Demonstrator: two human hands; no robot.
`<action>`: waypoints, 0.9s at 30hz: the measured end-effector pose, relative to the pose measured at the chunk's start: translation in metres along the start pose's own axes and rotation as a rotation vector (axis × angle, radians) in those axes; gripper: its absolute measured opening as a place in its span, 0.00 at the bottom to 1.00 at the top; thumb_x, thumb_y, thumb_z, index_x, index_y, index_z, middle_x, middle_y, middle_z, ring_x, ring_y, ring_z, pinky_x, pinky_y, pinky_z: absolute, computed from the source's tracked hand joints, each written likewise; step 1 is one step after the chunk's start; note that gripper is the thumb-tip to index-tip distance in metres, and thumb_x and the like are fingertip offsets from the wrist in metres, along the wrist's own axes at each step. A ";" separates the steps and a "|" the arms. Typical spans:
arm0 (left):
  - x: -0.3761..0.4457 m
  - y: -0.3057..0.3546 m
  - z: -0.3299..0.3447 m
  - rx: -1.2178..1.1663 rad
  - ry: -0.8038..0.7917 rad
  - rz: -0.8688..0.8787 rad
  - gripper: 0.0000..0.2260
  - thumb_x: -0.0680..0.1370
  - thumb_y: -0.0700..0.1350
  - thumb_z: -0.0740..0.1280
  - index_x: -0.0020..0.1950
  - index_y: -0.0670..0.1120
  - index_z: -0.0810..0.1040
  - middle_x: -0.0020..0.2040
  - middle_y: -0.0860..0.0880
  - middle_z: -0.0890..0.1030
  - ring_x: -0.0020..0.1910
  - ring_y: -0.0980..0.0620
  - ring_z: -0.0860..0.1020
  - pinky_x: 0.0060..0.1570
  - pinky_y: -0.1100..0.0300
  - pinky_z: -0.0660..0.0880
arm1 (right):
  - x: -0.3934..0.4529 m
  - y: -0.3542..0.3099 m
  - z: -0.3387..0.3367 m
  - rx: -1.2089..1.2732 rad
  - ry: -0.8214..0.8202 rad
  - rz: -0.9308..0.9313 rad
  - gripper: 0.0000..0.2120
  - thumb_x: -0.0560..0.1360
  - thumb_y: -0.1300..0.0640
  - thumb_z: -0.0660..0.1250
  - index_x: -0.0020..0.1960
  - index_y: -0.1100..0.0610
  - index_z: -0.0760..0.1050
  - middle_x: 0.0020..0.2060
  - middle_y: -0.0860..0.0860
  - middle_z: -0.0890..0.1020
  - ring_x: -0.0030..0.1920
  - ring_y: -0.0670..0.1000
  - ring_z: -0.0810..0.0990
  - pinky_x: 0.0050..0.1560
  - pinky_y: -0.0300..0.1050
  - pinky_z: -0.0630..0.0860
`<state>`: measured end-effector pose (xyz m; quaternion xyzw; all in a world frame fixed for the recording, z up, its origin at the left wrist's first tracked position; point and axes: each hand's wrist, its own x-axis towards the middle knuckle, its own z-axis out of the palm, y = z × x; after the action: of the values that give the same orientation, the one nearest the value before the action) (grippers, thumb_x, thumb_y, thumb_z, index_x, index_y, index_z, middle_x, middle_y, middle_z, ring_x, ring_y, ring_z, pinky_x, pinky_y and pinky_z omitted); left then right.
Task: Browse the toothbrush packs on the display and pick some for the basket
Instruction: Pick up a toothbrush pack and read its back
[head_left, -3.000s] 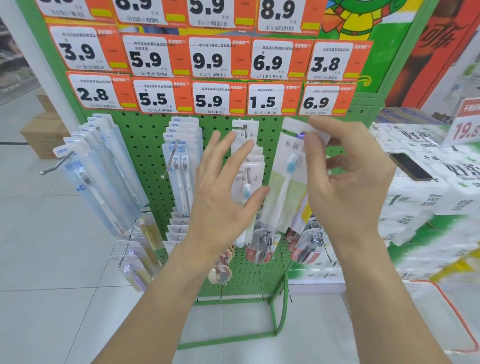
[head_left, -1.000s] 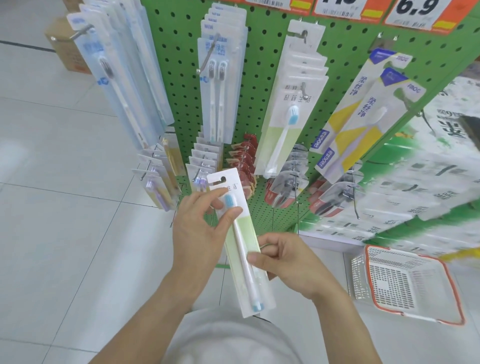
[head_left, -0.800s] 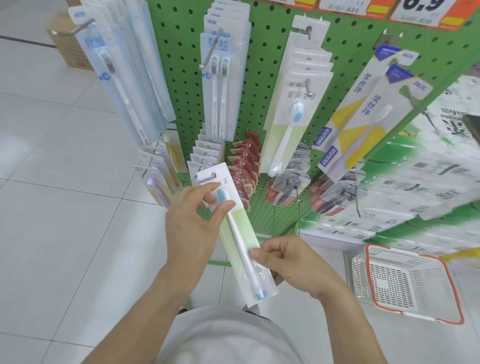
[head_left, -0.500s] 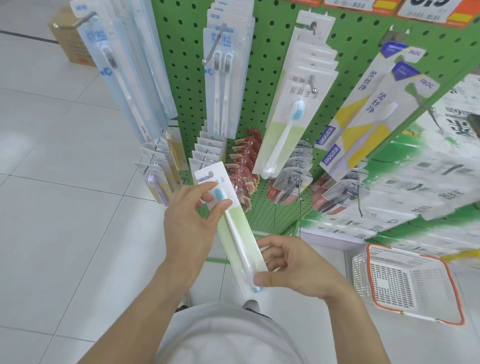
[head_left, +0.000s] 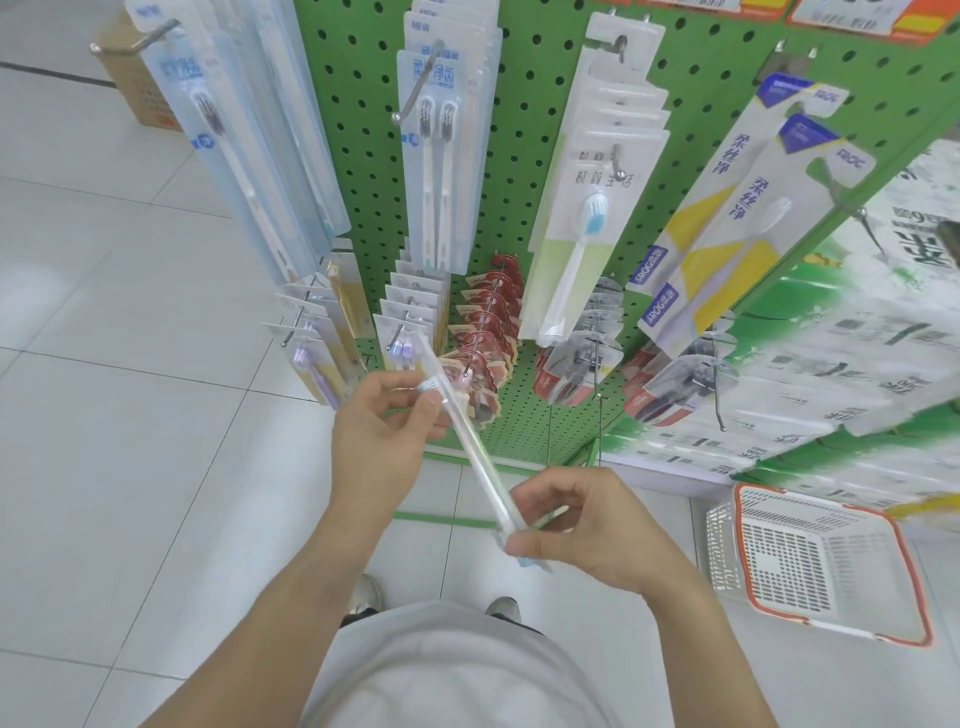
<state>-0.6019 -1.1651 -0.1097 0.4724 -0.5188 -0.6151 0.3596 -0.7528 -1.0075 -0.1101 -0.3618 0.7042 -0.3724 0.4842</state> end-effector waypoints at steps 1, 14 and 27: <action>0.000 0.000 0.001 -0.045 -0.008 -0.014 0.08 0.78 0.35 0.71 0.56 0.40 0.78 0.44 0.40 0.83 0.37 0.48 0.85 0.41 0.59 0.82 | 0.000 0.001 0.000 0.010 0.018 -0.002 0.12 0.66 0.49 0.82 0.48 0.47 0.86 0.46 0.46 0.87 0.44 0.49 0.86 0.52 0.57 0.82; -0.005 -0.003 0.015 -0.215 -0.098 -0.076 0.08 0.80 0.34 0.66 0.58 0.40 0.80 0.51 0.43 0.86 0.46 0.47 0.86 0.42 0.60 0.82 | 0.010 0.015 -0.005 0.232 0.075 -0.001 0.09 0.70 0.53 0.78 0.50 0.48 0.85 0.41 0.47 0.86 0.41 0.49 0.81 0.46 0.41 0.78; -0.002 -0.006 0.012 -0.125 0.064 -0.064 0.03 0.76 0.38 0.74 0.48 0.43 0.82 0.41 0.51 0.86 0.42 0.51 0.85 0.44 0.56 0.83 | 0.013 0.022 -0.011 0.213 0.076 -0.091 0.09 0.69 0.52 0.79 0.49 0.51 0.85 0.39 0.51 0.81 0.41 0.50 0.79 0.45 0.45 0.75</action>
<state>-0.6126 -1.1581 -0.1147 0.4849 -0.4523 -0.6419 0.3849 -0.7698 -1.0064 -0.1323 -0.3258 0.6613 -0.4800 0.4755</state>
